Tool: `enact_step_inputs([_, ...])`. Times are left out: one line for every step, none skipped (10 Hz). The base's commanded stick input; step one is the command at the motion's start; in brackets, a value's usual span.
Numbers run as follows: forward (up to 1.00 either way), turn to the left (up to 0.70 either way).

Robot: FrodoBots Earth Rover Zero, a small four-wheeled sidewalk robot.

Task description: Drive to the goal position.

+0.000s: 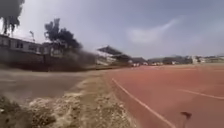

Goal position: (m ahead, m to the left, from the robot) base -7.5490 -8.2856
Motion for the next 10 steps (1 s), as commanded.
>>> enact_step_inputs([0.7,-0.35])
enact_step_inputs([0.7,-0.35])
enact_step_inputs([0.7,-0.35])
enact_step_inputs([0.7,-0.35])
enact_step_inputs([0.7,-0.35])
enact_step_inputs([0.7,-0.35])
enact_step_inputs([0.7,-0.35])
enact_step_inputs([0.7,-0.35])
enact_step_inputs([0.7,-0.35])
enact_step_inputs([0.7,-0.35])
